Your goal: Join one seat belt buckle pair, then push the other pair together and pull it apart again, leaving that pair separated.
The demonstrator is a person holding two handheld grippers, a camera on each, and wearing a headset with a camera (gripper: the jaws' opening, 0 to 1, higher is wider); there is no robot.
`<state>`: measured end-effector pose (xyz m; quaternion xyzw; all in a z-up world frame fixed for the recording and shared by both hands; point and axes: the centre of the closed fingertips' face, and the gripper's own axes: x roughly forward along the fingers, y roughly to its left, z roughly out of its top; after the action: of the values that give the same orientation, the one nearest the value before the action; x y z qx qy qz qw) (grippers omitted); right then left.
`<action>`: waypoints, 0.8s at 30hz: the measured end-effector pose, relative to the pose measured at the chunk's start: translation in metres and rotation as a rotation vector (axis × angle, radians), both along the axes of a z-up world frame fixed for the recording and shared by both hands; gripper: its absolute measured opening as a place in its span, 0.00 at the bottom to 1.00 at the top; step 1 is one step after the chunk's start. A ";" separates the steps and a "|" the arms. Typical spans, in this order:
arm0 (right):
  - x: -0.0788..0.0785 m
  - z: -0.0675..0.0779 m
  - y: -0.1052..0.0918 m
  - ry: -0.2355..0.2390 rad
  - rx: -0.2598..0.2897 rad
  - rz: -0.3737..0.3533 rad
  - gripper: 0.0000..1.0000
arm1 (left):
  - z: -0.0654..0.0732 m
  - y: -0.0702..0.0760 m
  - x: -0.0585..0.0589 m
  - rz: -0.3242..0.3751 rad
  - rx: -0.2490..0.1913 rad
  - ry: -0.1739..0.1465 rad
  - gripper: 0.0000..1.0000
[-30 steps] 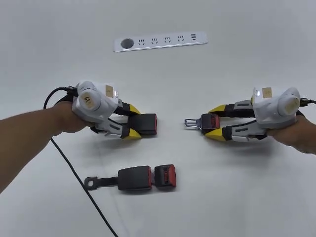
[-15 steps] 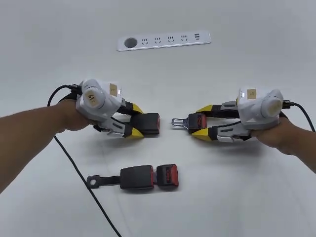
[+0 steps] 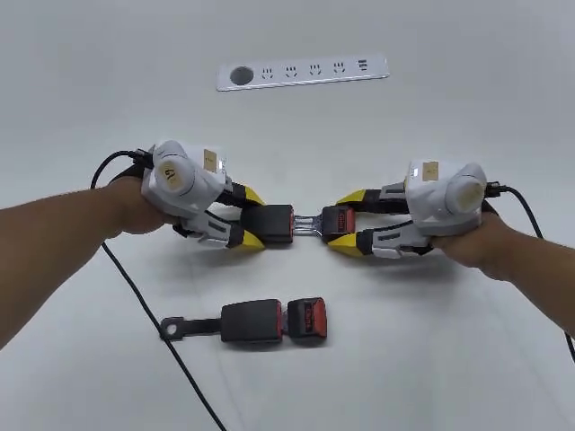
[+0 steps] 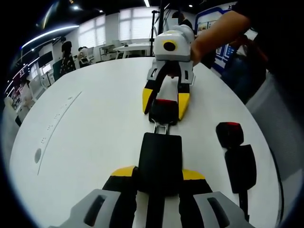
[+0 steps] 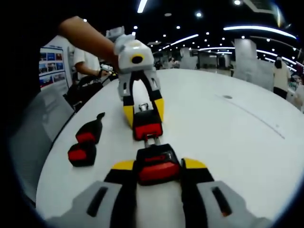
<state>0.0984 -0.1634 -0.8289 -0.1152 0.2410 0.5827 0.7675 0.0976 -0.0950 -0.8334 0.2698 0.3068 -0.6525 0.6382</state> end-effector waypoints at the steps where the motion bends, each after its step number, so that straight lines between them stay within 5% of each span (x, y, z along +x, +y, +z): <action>1: 0.000 0.000 0.001 0.004 0.002 -0.002 0.36 | 0.000 0.000 0.000 0.002 -0.003 -0.001 0.35; 7: -0.004 -0.001 0.014 0.003 -0.011 0.015 0.36 | 0.000 -0.002 0.000 -0.004 0.000 -0.006 0.35; 24: 0.000 -0.004 0.011 0.014 -0.078 0.040 0.36 | 0.001 -0.002 -0.001 -0.026 0.009 -0.017 0.34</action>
<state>0.0988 -0.1522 -0.8326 -0.1457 0.2665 0.5890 0.7489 0.0963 -0.0972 -0.8326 0.2823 0.3008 -0.6569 0.6312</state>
